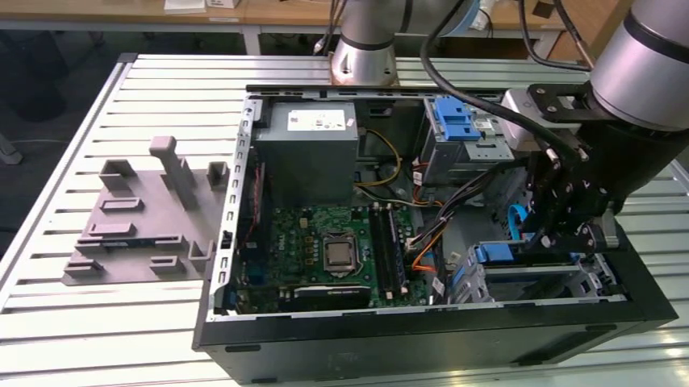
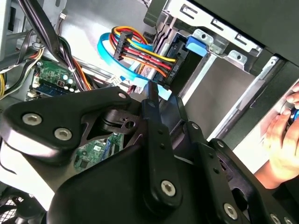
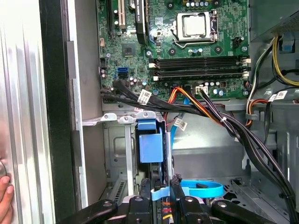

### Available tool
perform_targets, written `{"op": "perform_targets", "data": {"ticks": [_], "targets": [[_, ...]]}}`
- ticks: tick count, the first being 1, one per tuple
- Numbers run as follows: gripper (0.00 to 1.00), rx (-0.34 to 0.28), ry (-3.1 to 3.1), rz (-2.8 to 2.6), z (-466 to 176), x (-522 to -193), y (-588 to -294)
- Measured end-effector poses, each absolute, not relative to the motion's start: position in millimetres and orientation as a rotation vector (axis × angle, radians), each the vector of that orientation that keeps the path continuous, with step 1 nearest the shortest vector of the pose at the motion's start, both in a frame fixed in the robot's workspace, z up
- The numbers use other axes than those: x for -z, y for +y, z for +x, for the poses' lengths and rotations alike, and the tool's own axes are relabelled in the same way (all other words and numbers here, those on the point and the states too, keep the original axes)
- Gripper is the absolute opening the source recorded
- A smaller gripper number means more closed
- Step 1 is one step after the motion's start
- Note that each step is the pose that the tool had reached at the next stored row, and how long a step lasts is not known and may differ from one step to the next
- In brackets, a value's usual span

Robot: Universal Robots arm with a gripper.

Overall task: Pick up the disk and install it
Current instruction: 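Insert the second disk wire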

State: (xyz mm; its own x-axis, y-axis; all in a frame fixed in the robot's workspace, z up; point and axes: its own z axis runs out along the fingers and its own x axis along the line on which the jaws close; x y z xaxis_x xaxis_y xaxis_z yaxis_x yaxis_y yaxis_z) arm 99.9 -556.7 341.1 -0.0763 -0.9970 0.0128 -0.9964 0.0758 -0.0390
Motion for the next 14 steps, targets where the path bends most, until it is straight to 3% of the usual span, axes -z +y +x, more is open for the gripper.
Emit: {"op": "perform_targets", "data": {"ticks": [9,12,14], "targets": [[0.31,0.057,2.292,-2.124,99.9,-350.2,-556.5],[0.23,0.057,2.292,-2.124,100.0,-350.9,-556.5],[0.11,0.057,2.292,-2.124,100.0,-351.0,-556.5]]}}
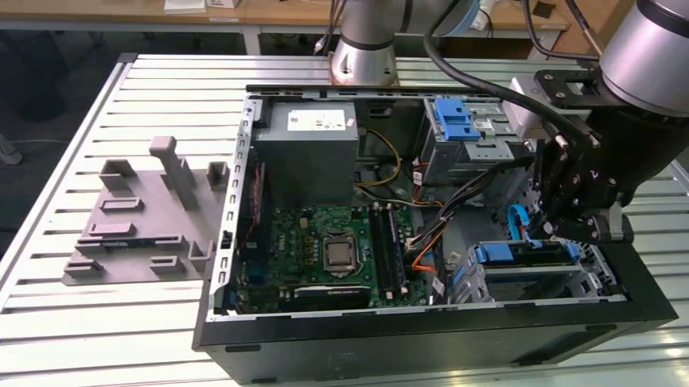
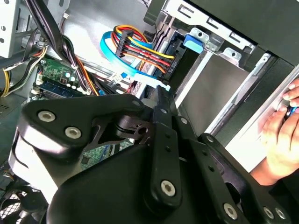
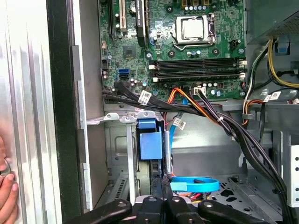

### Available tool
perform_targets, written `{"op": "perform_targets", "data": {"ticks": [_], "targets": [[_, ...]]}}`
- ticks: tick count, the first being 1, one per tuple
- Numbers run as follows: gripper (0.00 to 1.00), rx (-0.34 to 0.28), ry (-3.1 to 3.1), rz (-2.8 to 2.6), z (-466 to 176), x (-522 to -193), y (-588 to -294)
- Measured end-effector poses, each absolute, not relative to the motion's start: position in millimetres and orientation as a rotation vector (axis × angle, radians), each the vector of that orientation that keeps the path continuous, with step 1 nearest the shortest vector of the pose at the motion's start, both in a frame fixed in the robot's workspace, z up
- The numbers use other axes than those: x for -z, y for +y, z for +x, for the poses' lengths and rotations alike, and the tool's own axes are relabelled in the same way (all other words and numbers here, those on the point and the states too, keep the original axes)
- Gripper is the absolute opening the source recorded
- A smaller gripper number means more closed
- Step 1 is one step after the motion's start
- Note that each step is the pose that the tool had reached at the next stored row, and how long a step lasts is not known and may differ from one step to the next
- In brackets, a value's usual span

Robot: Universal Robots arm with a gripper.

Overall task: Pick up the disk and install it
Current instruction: 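Insert the second disk wire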

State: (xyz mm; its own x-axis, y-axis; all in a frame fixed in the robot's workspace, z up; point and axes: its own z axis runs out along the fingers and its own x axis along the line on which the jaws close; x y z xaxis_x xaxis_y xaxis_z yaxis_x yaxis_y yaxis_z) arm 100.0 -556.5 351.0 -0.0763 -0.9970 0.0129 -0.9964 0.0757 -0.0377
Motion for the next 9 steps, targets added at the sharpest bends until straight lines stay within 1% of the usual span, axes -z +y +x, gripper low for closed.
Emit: {"op": "perform_targets", "data": {"ticks": [9], "targets": [[0.11,0.057,2.292,-2.124,100.1,-351.1,-556.5]]}}
